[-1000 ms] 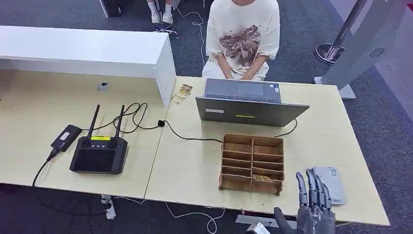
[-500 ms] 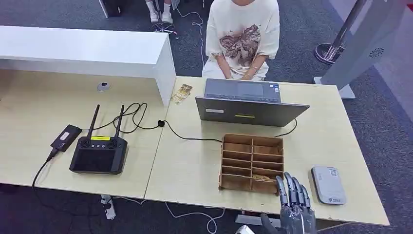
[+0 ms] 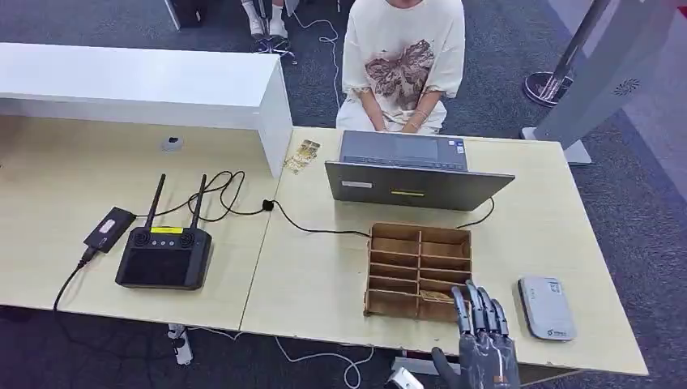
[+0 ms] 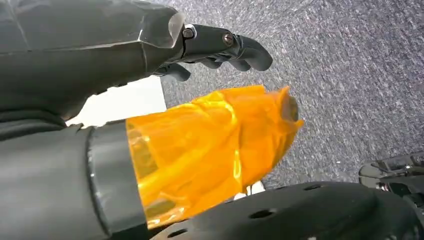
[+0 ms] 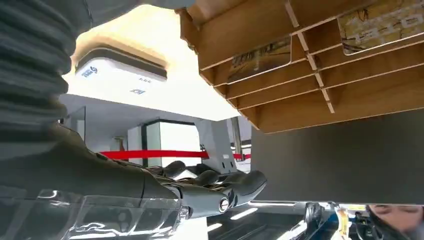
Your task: Pass the card to the sensor for recognition and then transmit it.
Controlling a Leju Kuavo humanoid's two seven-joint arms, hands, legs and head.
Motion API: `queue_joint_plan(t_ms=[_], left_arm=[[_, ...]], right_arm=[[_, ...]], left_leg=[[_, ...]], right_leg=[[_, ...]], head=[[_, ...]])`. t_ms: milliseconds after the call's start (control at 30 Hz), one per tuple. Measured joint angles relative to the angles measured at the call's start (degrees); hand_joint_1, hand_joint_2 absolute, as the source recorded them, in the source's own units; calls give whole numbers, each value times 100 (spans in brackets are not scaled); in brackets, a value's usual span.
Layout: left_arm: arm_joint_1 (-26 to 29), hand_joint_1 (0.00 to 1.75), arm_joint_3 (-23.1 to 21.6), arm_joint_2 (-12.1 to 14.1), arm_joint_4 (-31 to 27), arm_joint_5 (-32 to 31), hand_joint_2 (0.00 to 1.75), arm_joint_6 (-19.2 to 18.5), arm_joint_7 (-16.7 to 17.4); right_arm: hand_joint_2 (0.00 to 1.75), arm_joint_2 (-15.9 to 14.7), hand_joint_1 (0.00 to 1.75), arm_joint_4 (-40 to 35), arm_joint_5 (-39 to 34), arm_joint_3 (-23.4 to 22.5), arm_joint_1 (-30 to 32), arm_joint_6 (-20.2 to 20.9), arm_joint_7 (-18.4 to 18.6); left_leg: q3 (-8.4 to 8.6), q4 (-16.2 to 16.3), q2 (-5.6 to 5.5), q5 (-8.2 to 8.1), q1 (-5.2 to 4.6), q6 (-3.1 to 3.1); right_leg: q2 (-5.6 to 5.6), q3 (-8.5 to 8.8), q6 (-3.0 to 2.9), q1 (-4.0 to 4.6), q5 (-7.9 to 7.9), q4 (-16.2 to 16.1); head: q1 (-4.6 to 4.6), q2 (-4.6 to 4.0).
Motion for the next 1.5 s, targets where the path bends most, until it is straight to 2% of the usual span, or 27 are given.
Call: queue_joint_plan(t_ms=[133, 167, 300, 767, 1267, 1500], left_arm=[[0, 0, -11, 0, 0, -17, 0, -9, 0], [0, 0, -11, 0, 0, -20, 0, -9, 0], [0, 0, -11, -2, 0, -24, 0, -9, 0], [0, 0, -13, -13, 0, -15, 0, 0, -50], [-8, 0, -13, -22, 0, -4, 0, 2, -127], [-15, 0, -13, -24, 0, 4, 0, 0, -135]], right_arm=[[175, 0, 37, 44, 2, 0, -2, -2, -13], [175, 0, 26, 50, 2, 0, -2, -2, -13], [175, 0, 16, 83, 2, 0, -2, -9, -13], [175, 0, 7, 87, 105, -4, 16, -68, -74], [175, 88, 14, 184, -96, -98, -153, 11, -398], [175, 155, 23, 330, -166, -142, -248, 20, -520]], left_leg=[[0, 0, 0, 0, 0, 0], [0, 0, 0, 0, 0, 0], [0, 0, 0, 0, 0, 0], [0, 0, 0, 0, 0, 0], [1, 0, 0, 0, 0, 0], [0, 0, 0, 0, 0, 0]], right_leg=[[0, 0, 0, 0, 0, 0], [0, 0, 0, 0, 0, 0], [0, 1, 0, 0, 0, 0], [0, 0, 0, 0, 0, 0], [0, 0, 0, 0, 0, 0], [1, 0, 0, 0, 0, 0]], head=[[0, 0], [0, 0], [0, 0], [0, 0], [0, 0], [0, 0]])
